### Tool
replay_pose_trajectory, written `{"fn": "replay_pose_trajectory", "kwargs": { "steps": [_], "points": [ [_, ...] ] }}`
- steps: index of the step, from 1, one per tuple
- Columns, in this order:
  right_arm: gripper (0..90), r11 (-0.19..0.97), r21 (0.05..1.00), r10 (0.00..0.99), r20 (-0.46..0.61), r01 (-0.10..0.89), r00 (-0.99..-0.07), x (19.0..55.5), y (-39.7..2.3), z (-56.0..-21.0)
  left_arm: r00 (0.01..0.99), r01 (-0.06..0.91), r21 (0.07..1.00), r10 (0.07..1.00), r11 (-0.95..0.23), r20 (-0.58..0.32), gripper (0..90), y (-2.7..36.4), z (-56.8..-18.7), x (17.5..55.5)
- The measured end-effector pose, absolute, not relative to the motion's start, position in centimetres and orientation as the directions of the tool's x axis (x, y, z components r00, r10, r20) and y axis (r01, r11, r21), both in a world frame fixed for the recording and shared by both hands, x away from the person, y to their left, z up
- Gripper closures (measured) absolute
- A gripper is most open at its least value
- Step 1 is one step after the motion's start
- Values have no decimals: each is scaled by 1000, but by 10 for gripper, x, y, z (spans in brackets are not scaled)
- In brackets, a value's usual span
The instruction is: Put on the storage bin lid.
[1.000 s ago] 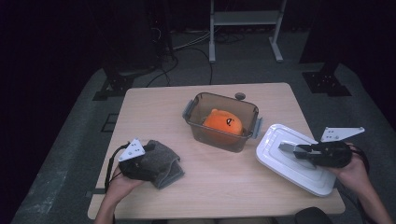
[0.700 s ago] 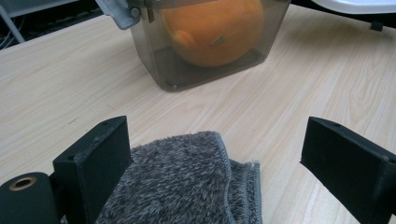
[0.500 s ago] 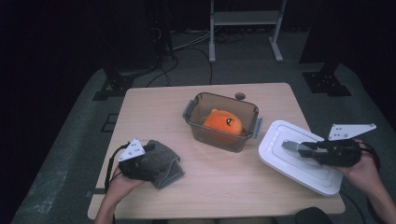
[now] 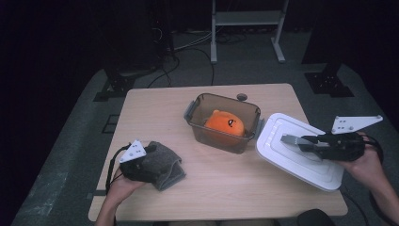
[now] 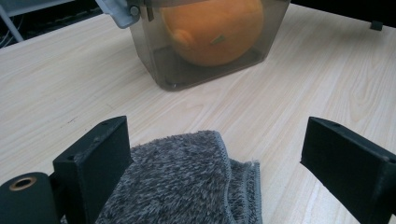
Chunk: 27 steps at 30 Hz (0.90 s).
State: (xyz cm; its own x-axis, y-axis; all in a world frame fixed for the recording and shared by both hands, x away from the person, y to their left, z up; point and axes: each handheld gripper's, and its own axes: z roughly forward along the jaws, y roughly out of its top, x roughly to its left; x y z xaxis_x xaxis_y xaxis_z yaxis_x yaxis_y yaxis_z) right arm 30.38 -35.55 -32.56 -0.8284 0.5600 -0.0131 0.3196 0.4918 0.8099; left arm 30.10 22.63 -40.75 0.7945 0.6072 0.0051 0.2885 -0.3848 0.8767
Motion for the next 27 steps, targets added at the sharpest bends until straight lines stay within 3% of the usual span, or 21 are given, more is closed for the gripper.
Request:
{"fn": "replay_pose_trajectory", "kwargs": {
  "steps": [27],
  "points": [
    [659,515,811,489,-13,276,-872,353,-301,-288,792,287,884,611,-370,-1,74,228,-406,301]
  ]
}}
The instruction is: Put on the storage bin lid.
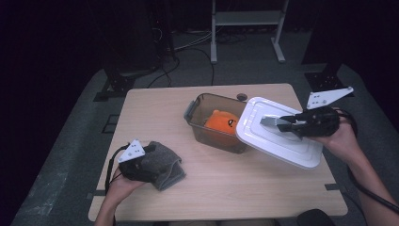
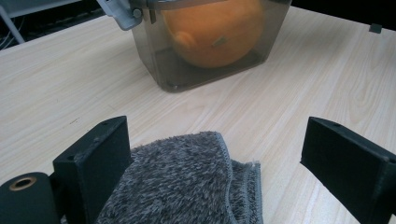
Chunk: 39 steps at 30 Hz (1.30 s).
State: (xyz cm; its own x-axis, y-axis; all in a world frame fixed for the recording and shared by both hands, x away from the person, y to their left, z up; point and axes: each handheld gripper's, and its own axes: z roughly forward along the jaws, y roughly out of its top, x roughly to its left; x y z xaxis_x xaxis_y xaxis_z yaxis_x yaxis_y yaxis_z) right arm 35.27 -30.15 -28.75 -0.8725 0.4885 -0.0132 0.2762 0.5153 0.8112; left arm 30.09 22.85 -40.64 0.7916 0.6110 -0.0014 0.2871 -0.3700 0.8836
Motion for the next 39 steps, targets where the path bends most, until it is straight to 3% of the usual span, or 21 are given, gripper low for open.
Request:
{"fn": "replay_pose_trajectory", "kwargs": {
  "steps": [39],
  "points": [
    [659,557,798,391,-7,231,-920,418,-216,-267,795,286,884,606,-370,-4,74,231,-407,302]
  ]
}}
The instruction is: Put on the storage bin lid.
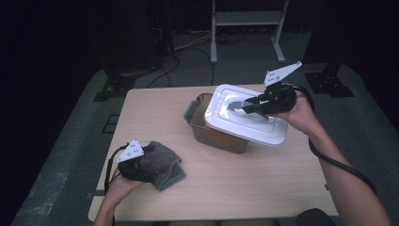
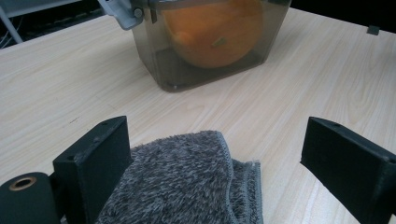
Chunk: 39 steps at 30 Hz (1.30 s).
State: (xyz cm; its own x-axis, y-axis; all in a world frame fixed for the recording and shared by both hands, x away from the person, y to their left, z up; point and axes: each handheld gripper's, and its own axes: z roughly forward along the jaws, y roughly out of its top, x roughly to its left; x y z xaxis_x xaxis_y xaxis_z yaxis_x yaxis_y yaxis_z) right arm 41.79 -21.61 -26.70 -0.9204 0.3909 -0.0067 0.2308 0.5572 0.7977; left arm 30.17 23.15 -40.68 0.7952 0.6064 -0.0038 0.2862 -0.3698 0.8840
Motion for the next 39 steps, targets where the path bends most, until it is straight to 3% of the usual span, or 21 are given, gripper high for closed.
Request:
{"fn": "replay_pose_trajectory", "kwargs": {
  "steps": [39],
  "points": [
    [659,564,787,349,48,251,-936,465,-170,-300,806,288,883,592,-371,-14,74,229,-409,302]
  ]
}}
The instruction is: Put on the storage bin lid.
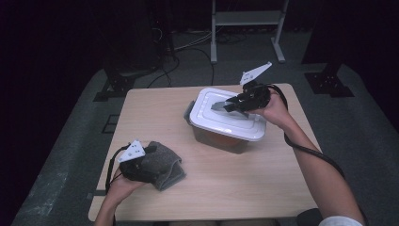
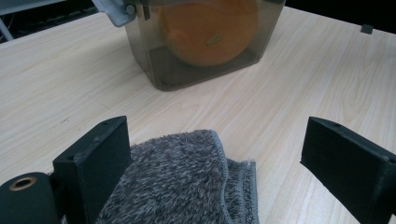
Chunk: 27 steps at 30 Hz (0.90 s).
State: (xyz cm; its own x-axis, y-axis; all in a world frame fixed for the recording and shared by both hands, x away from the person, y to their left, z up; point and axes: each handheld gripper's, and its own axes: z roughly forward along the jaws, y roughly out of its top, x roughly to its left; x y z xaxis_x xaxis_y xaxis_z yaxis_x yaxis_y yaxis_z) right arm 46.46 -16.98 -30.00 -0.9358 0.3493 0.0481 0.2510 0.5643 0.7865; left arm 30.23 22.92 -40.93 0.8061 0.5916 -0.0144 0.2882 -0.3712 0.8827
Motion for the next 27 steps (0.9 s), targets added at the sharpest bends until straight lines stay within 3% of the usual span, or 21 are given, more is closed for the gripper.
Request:
{"fn": "replay_pose_trajectory", "kwargs": {
  "steps": [27],
  "points": [
    [658,580,768,347,69,271,-936,490,-155,-323,808,291,886,589,-361,-25,74,228,-409,304]
  ]
}}
